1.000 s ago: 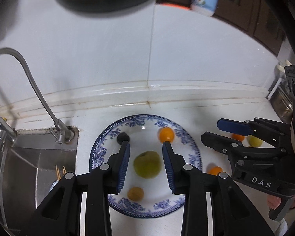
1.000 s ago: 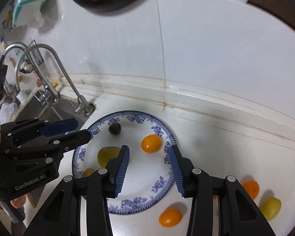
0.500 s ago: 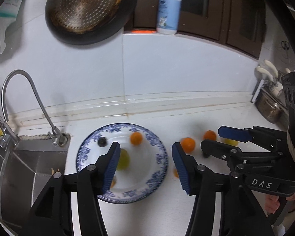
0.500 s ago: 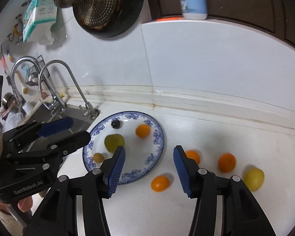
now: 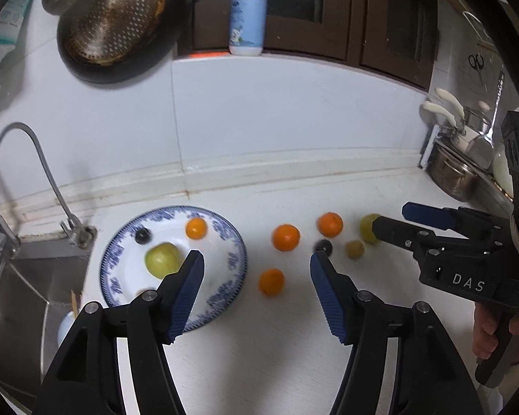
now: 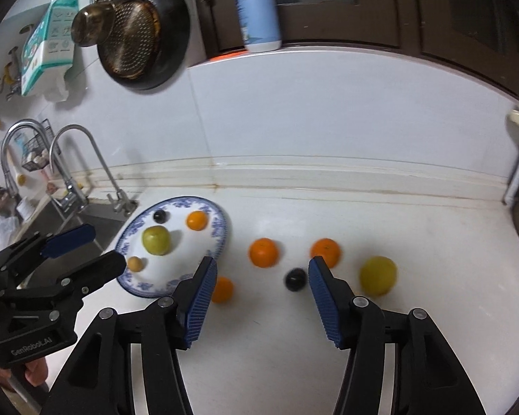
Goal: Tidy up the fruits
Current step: 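Withdraw both open tools from the plate toward the remaining fruits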
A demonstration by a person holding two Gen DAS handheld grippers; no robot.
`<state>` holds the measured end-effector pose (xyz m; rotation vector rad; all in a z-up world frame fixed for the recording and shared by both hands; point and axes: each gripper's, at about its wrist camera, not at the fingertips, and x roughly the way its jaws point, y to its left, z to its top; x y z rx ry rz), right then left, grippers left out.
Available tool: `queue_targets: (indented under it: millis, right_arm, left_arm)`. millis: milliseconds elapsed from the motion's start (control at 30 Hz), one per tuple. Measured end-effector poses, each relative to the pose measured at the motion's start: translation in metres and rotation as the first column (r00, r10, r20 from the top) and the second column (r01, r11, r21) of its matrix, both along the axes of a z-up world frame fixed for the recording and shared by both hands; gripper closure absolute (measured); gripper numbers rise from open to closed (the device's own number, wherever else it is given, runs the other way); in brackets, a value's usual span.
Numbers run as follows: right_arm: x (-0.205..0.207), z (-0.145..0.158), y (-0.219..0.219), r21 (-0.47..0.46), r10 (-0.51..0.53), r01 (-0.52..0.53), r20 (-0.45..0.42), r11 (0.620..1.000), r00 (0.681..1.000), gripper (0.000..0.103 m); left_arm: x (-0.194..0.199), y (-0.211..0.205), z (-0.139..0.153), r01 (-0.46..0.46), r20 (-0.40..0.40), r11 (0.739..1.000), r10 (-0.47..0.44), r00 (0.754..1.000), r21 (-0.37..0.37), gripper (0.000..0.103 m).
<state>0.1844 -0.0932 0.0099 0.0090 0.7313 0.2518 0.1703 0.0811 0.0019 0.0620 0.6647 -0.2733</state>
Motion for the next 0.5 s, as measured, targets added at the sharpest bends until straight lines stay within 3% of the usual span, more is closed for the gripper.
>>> queue_targets:
  millis: [500]
  right_arm:
    - [-0.003, -0.033, -0.025, -0.064, -0.046, 0.043, -0.047, 0.997, 0.998, 0.047]
  left_arm:
    - [0.006, -0.022, -0.044, 0.038, -0.052, 0.999, -0.037, 0.998, 0.003, 0.041]
